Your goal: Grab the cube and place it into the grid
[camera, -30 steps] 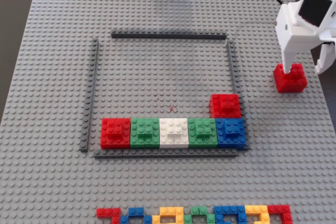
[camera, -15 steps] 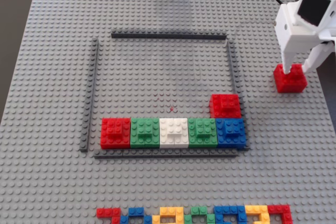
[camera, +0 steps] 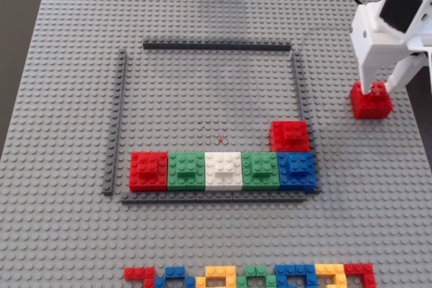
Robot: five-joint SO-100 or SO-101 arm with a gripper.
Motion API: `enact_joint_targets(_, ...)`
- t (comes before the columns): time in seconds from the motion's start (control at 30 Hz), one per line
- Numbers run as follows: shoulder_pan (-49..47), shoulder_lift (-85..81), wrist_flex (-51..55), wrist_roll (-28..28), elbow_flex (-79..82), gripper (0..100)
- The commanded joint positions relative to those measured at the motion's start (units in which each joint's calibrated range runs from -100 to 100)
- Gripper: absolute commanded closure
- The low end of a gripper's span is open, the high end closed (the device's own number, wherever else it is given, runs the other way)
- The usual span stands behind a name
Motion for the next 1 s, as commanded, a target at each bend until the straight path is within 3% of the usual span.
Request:
enact_joint_targets(0.0, 1.15, -10.19, 1.34, 0.88, -1.60, 96)
enact_joint_targets(0.33, 3.51, -19.91, 7.01, 4.49, -5.14, 96)
enact_joint_targets(0.97, 19.79, -34.61, 3.83, 15.53, 12.35, 97)
